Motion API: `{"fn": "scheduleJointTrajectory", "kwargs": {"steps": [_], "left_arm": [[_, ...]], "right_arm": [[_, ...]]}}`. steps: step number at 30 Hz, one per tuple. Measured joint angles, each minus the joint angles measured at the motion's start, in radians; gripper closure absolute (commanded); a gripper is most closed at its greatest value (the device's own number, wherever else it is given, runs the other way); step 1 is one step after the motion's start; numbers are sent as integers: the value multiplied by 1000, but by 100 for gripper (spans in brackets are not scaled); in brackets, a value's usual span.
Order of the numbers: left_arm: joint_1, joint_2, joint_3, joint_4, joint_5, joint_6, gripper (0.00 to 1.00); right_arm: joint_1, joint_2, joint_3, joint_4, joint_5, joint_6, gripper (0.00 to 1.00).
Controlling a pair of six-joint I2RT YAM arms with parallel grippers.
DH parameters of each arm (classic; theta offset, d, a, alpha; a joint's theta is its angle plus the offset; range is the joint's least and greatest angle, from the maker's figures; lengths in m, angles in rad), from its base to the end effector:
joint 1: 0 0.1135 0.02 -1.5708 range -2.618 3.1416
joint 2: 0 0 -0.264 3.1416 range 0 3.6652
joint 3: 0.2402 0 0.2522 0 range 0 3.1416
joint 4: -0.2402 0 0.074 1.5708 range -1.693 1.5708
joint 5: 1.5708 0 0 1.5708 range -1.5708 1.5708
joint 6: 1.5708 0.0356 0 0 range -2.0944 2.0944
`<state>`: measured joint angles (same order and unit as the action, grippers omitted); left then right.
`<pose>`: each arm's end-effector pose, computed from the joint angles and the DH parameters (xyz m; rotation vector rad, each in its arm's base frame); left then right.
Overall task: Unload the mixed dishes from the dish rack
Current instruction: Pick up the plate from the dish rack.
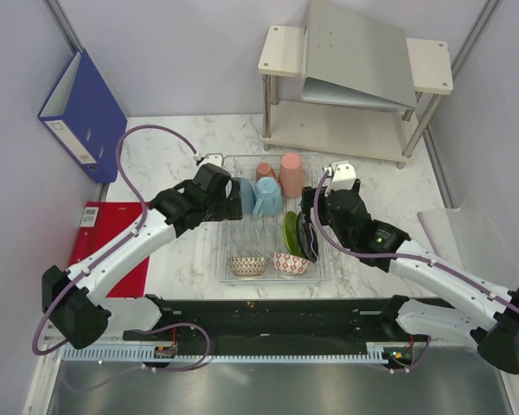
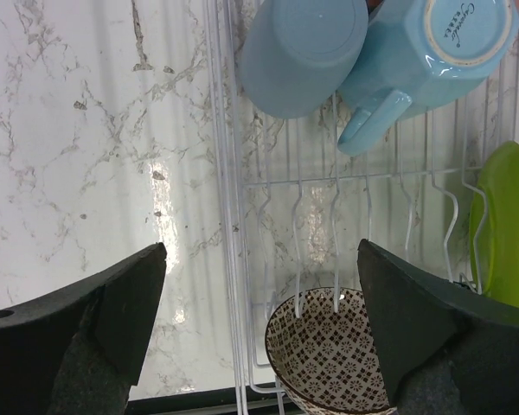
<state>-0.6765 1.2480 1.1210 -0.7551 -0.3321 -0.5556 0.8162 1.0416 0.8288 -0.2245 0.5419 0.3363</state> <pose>0.2063 -0.1508 0.3092 0.0010 2.3956 -0.1685 0.1733 0.1575 0.3040 -0.1265 1.9442 0.2184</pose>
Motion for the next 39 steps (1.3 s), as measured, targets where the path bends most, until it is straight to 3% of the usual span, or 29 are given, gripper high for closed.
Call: {"fn": "scheduleJointTrajectory", "kwargs": {"steps": [2, 4, 8, 17, 25, 34, 39], "left_arm": [[0, -1, 0, 6, 2, 0, 1], [0, -4, 0, 9, 3, 0, 1], [0, -10, -6, 17, 15, -1, 2], [0, -39, -49, 32, 29, -1, 2], [0, -50, -74, 37, 43, -1, 4], [0, -75, -100, 48, 47, -2, 4], [0, -87, -107, 48, 47, -2, 4]], "right_arm": [[0, 1, -7, -1, -27, 0, 2], [0, 3, -10, -2, -55, 0, 12], [0, 15, -10, -10, -109, 0, 22], [21, 7, -21, -76, -183, 37, 22], [119, 13, -21, -109, -179, 89, 23], [159, 72, -26, -115, -122, 129, 28], [162, 54, -36, -114, -84, 140, 36]]}}
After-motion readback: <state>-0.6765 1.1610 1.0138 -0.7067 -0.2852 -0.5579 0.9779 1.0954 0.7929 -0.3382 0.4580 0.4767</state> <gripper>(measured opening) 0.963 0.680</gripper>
